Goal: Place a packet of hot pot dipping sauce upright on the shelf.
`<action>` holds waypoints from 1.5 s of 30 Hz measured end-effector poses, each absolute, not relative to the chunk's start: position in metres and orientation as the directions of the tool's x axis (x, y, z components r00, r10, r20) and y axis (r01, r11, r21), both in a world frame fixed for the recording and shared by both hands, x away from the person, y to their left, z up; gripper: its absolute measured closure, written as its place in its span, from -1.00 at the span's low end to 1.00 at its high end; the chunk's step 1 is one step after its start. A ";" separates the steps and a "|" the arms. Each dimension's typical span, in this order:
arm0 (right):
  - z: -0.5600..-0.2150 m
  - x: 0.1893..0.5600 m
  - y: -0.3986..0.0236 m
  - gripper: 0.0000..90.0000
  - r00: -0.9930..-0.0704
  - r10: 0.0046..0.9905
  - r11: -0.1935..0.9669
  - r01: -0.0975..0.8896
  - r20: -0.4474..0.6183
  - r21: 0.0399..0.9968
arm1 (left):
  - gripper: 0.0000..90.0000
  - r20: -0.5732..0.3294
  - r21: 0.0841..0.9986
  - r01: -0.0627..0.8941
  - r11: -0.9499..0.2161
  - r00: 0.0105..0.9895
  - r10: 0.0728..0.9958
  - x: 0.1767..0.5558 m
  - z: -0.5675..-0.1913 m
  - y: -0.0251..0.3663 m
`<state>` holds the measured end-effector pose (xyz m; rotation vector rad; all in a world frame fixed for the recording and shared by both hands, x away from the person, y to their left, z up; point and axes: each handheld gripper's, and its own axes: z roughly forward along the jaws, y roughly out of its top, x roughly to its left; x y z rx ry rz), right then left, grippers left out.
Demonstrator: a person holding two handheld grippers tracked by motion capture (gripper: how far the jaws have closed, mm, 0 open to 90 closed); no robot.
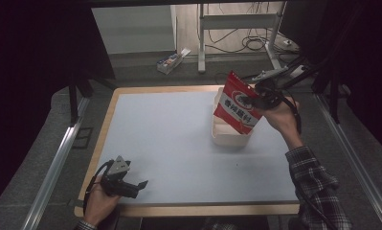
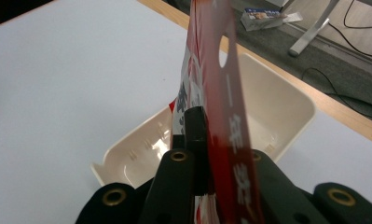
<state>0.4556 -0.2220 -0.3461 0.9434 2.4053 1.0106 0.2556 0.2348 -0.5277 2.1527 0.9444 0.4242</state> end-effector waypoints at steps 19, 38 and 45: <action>-0.374 0.468 -0.212 0.91 -0.694 0.715 0.536 0.473 -0.078 0.699 | -0.99 0.005 0.733 0.495 -0.466 0.681 0.732 0.255 -0.528 0.233; -0.371 0.455 -0.221 -0.63 -0.704 0.710 0.459 0.422 -0.037 0.782 | -0.98 0.021 0.752 0.465 -0.467 0.692 0.722 0.254 -0.527 0.233; -0.373 0.448 -0.224 -0.79 -0.715 0.699 0.462 0.420 -0.029 0.781 | -0.98 0.018 0.762 0.451 -0.464 0.702 0.712 0.253 -0.526 0.233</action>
